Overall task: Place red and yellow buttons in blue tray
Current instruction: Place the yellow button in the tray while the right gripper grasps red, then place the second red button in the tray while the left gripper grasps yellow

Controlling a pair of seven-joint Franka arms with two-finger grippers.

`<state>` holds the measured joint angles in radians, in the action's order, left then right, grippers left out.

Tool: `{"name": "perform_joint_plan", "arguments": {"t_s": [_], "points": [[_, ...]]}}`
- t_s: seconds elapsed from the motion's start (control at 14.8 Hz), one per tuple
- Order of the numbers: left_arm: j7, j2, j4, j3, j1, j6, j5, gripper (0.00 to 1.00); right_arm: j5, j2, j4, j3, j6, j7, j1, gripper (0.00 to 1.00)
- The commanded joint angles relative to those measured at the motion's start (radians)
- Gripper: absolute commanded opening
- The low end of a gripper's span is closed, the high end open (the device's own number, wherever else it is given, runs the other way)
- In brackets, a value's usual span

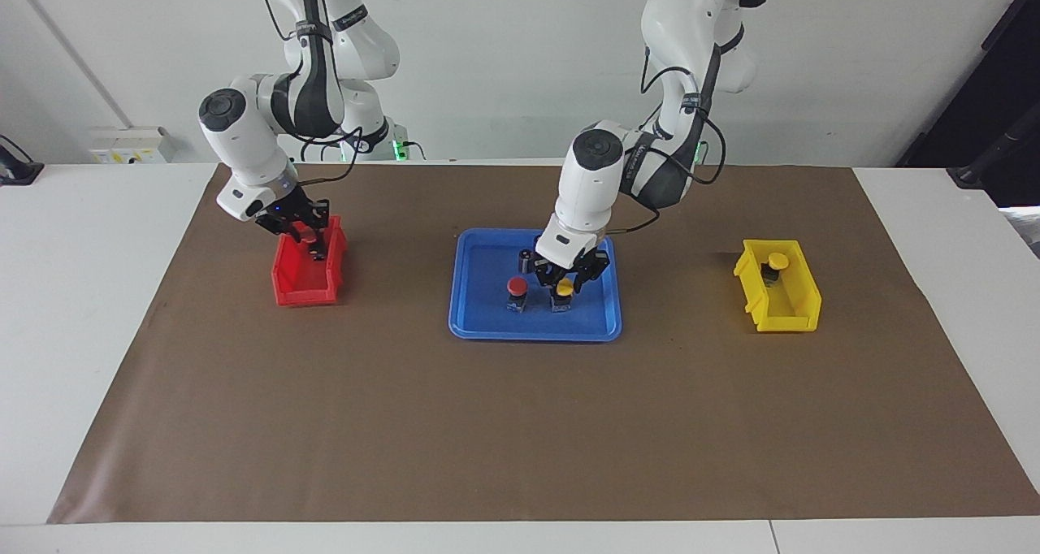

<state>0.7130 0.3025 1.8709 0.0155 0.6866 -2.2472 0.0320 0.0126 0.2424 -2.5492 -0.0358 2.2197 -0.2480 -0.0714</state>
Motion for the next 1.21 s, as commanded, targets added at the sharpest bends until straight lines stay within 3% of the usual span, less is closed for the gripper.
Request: {"name": "perform_joint_plan", "arguments": {"t_s": [0.0, 0.13, 0.27, 0.61, 0.94, 1.15], "points": [[0.003, -0.035, -0.032, 0.023, 0.011, 0.087, 0.012, 0.87, 0.007, 0.023, -0.02, 0.007, 0.018, -0.031, -0.016, 0.26], [-0.024, -0.087, -0.038, 0.034, -0.016, 0.17, 0.005, 0.88, 0.007, 0.012, 0.015, 0.007, 0.002, -0.03, -0.015, 0.23], [-0.165, -0.14, -0.03, 0.035, -0.108, 0.237, 0.005, 0.9, 0.007, -0.023, 0.114, 0.007, -0.075, -0.034, -0.015, 0.23], [-0.427, -0.184, -0.036, 0.038, -0.316, 0.291, 0.003, 1.0, 0.003, -0.165, 0.522, 0.019, -0.392, 0.013, 0.036, 0.23], [-0.705, -0.261, -0.024, 0.038, -0.516, 0.339, 0.003, 1.0, 0.01, -0.311, 0.791, 0.02, -0.405, 0.4, 0.292, 0.24], [-0.86, -0.29, 0.077, 0.037, -0.631, 0.27, 0.003, 1.0, 0.044, -0.46, 0.943, 0.02, -0.376, 0.605, 0.416, 0.24]]}}
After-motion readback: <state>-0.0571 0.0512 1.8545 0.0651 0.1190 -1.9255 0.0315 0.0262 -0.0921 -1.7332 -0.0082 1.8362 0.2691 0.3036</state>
